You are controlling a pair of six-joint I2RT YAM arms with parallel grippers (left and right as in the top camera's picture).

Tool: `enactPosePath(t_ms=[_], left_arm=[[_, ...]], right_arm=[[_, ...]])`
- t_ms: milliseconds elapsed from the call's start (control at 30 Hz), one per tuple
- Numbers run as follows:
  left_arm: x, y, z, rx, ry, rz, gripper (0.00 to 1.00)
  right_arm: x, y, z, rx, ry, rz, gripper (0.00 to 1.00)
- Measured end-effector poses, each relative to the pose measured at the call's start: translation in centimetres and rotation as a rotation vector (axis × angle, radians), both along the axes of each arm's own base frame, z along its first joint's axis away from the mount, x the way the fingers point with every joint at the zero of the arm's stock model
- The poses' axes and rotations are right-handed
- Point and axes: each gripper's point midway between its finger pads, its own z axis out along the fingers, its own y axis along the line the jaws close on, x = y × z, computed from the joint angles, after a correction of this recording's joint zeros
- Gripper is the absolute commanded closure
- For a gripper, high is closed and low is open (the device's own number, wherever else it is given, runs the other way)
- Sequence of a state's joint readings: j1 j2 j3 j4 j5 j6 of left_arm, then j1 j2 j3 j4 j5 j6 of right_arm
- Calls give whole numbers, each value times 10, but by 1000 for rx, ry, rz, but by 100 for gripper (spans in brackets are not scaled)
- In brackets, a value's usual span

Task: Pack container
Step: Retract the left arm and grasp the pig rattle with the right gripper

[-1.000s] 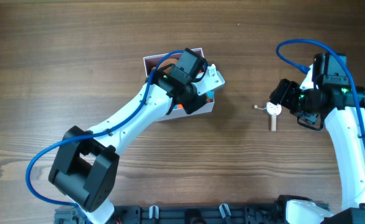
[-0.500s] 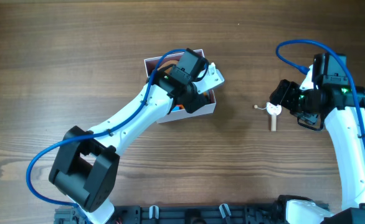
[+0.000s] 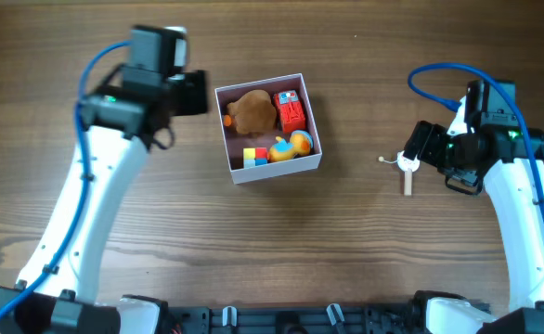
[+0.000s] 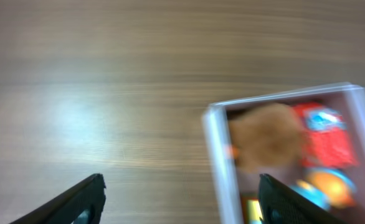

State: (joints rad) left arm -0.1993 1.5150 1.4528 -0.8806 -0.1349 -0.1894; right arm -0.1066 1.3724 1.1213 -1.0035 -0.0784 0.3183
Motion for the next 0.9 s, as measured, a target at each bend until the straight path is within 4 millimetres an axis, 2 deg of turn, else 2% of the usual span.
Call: enactPosePath(t_ms=[67,133,167,200,267,433,800,900], left_arm=[[-4,36,-7,-11,41,117,0],[-7,59,-9,-19,53,194,0],[-8,70,-9,-22,56,227,0],[-8,79,-9,-24,57,253,0],[-9,87,-9,-25,56,273,0],[-9,88,-9,-26,56,282,0],[-9,89,-9,-27,56,284,0],[-9,88,-9,-27,56,284,0]], right_arm=[[0,-1,-11,-3,42,-5,8],[0,-2,-26,-1,96,-6,15],[0,-2,-37,3,135,-8,29],[-1,-2,-47,7,170,-12,38],[-3,-3,-64,9,233,-9,44],[-8,-6,-90,-5,327,0,44],[-15,-8,-116,-20,334,14,44],[-12,-8,-118,-23,320,16,44]])
